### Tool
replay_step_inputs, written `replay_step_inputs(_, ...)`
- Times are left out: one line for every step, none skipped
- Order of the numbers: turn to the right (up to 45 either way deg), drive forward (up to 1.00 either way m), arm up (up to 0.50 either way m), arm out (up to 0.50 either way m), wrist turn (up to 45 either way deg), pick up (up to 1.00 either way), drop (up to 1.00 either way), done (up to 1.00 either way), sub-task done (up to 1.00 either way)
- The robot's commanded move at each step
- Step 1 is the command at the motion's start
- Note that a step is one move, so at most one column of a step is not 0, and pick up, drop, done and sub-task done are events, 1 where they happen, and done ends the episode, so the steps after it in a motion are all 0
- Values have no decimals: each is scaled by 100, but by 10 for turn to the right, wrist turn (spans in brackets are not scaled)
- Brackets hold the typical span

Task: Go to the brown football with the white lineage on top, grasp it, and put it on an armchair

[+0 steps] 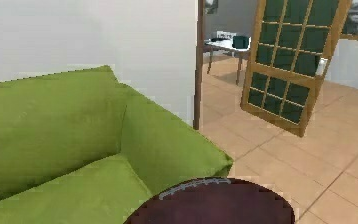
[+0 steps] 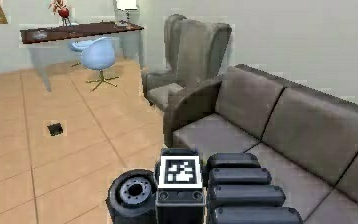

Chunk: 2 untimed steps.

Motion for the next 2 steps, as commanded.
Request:
replay_step_inputs(-450,0,0,0,0,0,0,0,0)
replay_step_inputs(-450,0,0,0,0,0,0,0,0)
